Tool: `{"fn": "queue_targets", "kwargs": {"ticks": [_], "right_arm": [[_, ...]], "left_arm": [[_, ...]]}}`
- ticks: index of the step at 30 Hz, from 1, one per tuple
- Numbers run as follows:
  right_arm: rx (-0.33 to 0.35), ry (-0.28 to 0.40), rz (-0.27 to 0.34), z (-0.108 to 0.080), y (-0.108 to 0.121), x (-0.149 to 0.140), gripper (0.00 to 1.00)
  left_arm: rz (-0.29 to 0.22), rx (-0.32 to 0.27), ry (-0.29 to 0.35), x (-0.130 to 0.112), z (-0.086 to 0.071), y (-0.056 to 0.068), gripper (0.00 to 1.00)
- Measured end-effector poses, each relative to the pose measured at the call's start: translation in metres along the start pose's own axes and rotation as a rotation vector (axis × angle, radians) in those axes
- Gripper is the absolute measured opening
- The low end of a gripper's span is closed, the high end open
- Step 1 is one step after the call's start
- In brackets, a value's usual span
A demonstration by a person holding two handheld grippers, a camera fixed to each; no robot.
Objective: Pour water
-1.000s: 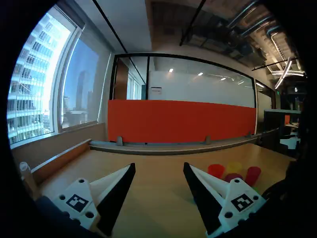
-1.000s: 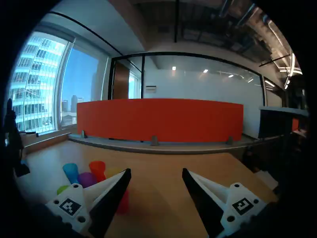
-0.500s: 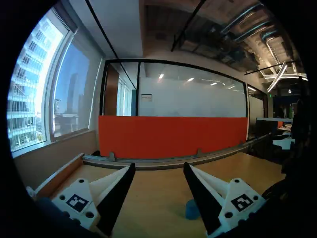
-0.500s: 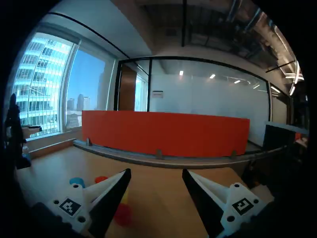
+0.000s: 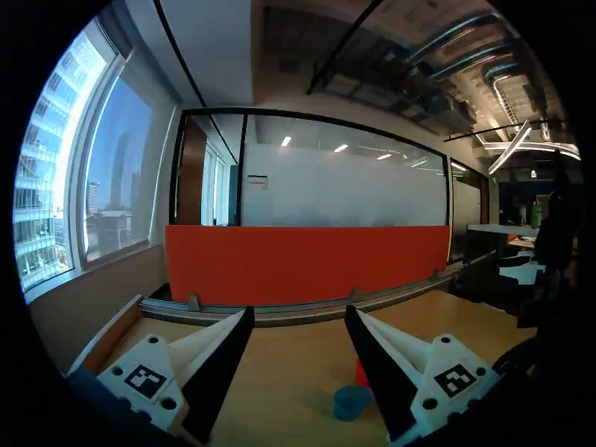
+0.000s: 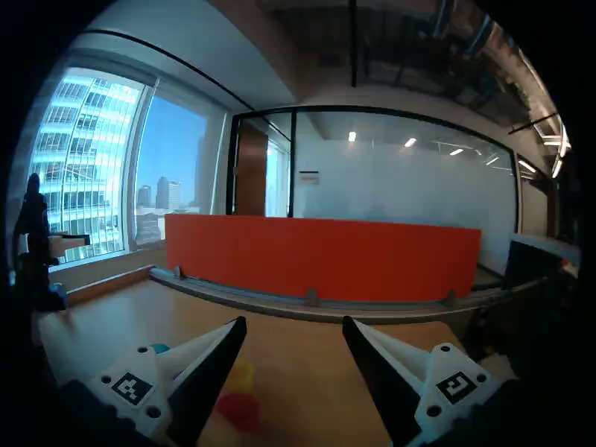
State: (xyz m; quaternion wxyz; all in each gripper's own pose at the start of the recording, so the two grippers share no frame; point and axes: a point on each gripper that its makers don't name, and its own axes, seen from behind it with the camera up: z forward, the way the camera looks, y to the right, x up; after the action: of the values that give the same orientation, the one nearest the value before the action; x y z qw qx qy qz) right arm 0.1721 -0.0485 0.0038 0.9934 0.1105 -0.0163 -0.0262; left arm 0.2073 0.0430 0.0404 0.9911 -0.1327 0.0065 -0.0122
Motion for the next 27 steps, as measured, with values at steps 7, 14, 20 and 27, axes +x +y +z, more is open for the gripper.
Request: {"fn": "queue_targets", "kwargs": {"ticks": [7, 14, 20, 27], "right_arm": [[0.084, -0.001, 0.015, 0.002, -0.016, 0.001, 1.00], [0.207, -0.008, 0.021, 0.000, -0.040, 0.004, 1.00], [0.287, -0.018, 0.017, -0.003, -0.056, 0.008, 1.00], [0.381, -0.005, 0.007, -0.011, -0.079, 0.015, 1.00]], "left_arm": [[0.013, -0.070, -0.001, 0.003, 0.002, 0.013, 0.90], [-0.004, -0.158, 0.005, 0.005, 0.002, 0.031, 0.90], [-0.001, -0.242, -0.018, 0.002, 0.000, 0.051, 0.90], [-0.020, -0.326, -0.023, 0.003, -0.001, 0.071, 0.90]]}}
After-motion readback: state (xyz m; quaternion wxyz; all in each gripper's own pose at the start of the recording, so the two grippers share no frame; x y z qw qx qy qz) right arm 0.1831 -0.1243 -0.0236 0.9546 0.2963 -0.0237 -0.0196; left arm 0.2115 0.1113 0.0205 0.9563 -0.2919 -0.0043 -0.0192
